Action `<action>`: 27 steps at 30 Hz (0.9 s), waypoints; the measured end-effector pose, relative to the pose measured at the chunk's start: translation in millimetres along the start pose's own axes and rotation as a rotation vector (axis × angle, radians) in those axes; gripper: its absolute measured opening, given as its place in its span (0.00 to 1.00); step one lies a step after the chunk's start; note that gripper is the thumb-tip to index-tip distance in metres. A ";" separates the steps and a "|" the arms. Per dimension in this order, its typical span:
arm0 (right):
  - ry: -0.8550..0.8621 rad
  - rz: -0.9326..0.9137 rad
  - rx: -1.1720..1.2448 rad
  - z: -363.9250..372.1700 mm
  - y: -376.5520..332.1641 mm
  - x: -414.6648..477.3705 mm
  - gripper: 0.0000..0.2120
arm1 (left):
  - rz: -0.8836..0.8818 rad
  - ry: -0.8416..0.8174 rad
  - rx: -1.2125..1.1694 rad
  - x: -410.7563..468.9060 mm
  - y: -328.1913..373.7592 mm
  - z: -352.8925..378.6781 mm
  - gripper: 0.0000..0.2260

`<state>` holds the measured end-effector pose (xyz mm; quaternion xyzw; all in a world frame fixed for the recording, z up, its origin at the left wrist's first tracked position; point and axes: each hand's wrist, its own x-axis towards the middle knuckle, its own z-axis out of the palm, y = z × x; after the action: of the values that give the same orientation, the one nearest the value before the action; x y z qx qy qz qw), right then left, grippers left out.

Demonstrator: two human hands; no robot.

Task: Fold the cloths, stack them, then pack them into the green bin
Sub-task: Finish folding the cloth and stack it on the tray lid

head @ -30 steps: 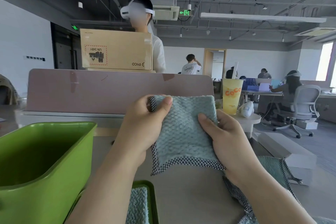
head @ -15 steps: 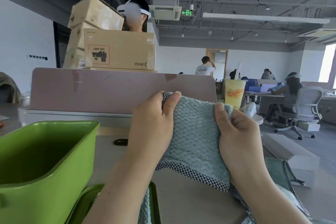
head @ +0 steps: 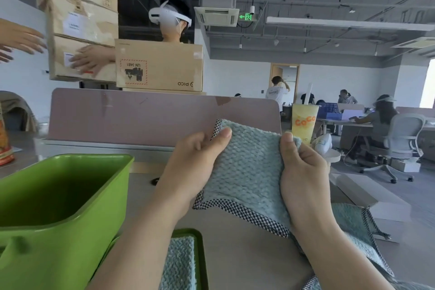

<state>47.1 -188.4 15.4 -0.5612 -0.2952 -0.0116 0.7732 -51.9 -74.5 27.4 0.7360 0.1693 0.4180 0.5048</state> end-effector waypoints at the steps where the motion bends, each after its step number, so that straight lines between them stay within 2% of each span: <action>1: -0.020 0.074 0.053 0.7 0.1 -1.6 0.27 | -0.017 -0.027 0.042 -3.6 -3.7 -3.4 0.20; 3: -0.139 0.320 0.262 4.7 1.2 -6.9 0.21 | 0.038 0.026 0.176 -9.9 -12.3 -10.3 0.15; 5: -0.302 0.557 0.443 13.8 2.5 -14.9 0.19 | 0.106 0.138 0.295 -12.9 -23.9 -18.4 0.15; 7: -0.378 0.647 0.440 26.3 10.9 -24.7 0.15 | 0.111 0.218 0.336 -14.9 -32.7 -28.5 0.14; 10: -0.411 0.694 0.304 42.7 31.7 -42.1 0.08 | 0.043 0.241 0.395 -20.6 -48.5 -45.4 0.13; 12: -0.429 0.672 0.172 51.6 45.7 -52.9 0.09 | -0.049 0.250 0.409 -28.5 -61.7 -56.3 0.13; 15: -0.429 0.656 0.046 66.5 63.3 -66.3 0.10 | -0.247 0.215 0.113 -47.2 -84.0 -72.3 0.11; 17: -0.432 0.673 -0.002 77.4 71.7 -71.3 0.11 | -0.379 0.167 -0.057 -59.4 -96.7 -80.6 0.17; 19: -0.421 0.704 -0.026 85.7 79.9 -72.7 0.10 | -0.435 0.142 -0.097 -66.1 -109.2 -87.9 0.26; 21: -0.425 0.724 -0.068 88.5 88.3 -73.0 0.09 | -0.448 0.122 -0.035 -70.1 -114.1 -91.5 0.26; 24: -0.448 0.746 -0.141 82.2 102.7 -73.3 0.06 | -0.394 0.058 0.272 -70.6 -124.2 -93.0 0.15; 27: -0.473 0.722 -0.241 76.2 110.4 -74.1 0.05 | -0.367 0.033 0.360 -70.1 -134.2 -93.9 0.10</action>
<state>-9.3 -104.1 -99.5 -0.7017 -0.2455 0.3531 0.5679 -144.2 -7.0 -109.2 0.7641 0.3799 0.2947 0.4300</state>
